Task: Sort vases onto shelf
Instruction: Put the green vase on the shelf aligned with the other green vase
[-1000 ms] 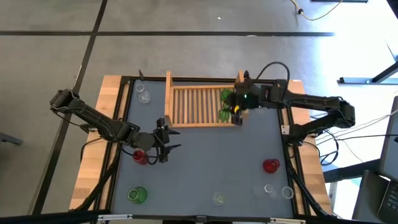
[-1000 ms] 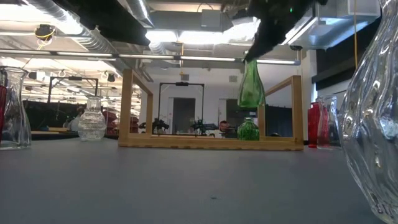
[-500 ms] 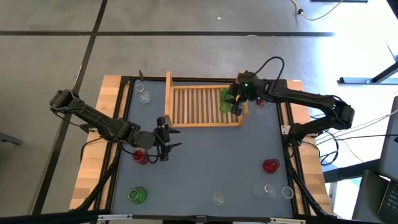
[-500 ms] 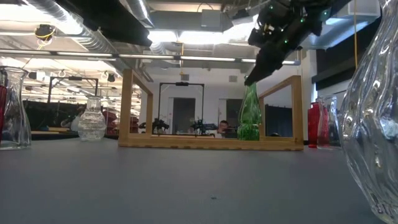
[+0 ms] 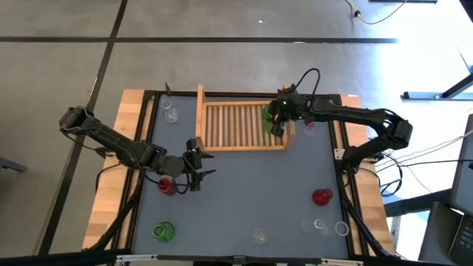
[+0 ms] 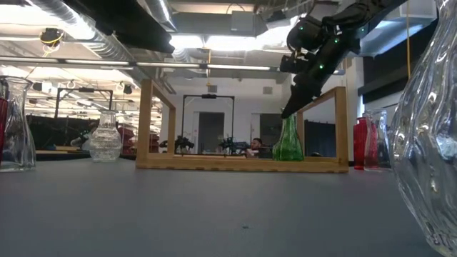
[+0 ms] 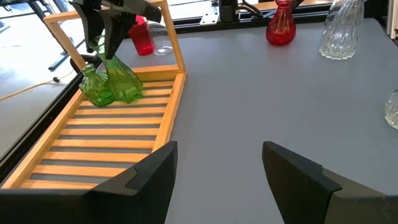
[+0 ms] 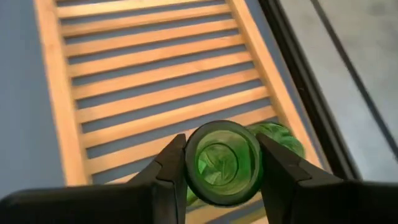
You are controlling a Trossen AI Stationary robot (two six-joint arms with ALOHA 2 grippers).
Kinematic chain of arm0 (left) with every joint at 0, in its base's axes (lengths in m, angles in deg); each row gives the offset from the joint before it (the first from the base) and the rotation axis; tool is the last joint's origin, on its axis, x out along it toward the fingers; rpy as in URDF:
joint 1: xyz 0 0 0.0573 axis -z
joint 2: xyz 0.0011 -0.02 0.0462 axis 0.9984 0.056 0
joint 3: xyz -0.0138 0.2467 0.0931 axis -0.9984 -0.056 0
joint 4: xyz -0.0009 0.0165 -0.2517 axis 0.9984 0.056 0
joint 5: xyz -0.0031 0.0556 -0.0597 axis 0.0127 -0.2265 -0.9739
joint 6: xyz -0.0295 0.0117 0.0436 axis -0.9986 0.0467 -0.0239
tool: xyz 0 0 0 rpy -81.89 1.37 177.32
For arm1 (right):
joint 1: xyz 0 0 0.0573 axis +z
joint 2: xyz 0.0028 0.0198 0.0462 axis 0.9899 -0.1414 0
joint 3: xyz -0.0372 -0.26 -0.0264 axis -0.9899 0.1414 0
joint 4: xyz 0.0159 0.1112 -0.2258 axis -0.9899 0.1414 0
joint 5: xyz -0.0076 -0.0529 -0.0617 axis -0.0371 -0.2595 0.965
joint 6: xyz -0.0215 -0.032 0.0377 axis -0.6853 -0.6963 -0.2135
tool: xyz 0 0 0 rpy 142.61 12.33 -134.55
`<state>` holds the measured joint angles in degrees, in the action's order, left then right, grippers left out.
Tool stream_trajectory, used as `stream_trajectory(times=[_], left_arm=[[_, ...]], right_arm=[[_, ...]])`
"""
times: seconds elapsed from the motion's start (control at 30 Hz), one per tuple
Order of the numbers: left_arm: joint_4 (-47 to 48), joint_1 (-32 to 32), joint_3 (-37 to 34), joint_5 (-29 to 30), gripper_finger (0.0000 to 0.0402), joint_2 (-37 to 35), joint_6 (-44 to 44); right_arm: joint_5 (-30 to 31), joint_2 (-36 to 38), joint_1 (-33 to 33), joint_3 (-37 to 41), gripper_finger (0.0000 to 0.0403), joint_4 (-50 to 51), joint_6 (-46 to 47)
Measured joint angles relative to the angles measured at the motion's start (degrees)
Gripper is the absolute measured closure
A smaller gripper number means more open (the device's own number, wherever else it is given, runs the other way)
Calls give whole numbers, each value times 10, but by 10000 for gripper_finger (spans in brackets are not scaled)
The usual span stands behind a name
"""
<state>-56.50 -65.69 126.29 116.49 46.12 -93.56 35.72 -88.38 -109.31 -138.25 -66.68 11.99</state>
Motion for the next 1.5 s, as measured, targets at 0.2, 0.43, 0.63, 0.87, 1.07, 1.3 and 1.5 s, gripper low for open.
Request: stream_trajectory(times=[0.2,0.43,0.63,0.87,1.07,1.3,1.5], left_arm=[[0,0,0,0,172,0,0],[-4,0,0,0,172,0,0],[-6,0,0,0,172,0,0],[-6,0,0,-2,172,0,0],[-6,0,0,-2,172,0,0],[-6,0,0,-2,172,0,12],[76,0,48,-3,172,0,-2]], right_arm=[[6,0,-1,-1,281,0,-1],[28,-18,-4,-2,281,-11,-4],[34,-28,-11,-2,279,-20,-4],[39,-28,-11,-2,236,-19,-1],[48,-28,-10,-3,186,-16,0],[47,3,10,-59,160,39,12],[42,40,69,-81,160,22,12]])
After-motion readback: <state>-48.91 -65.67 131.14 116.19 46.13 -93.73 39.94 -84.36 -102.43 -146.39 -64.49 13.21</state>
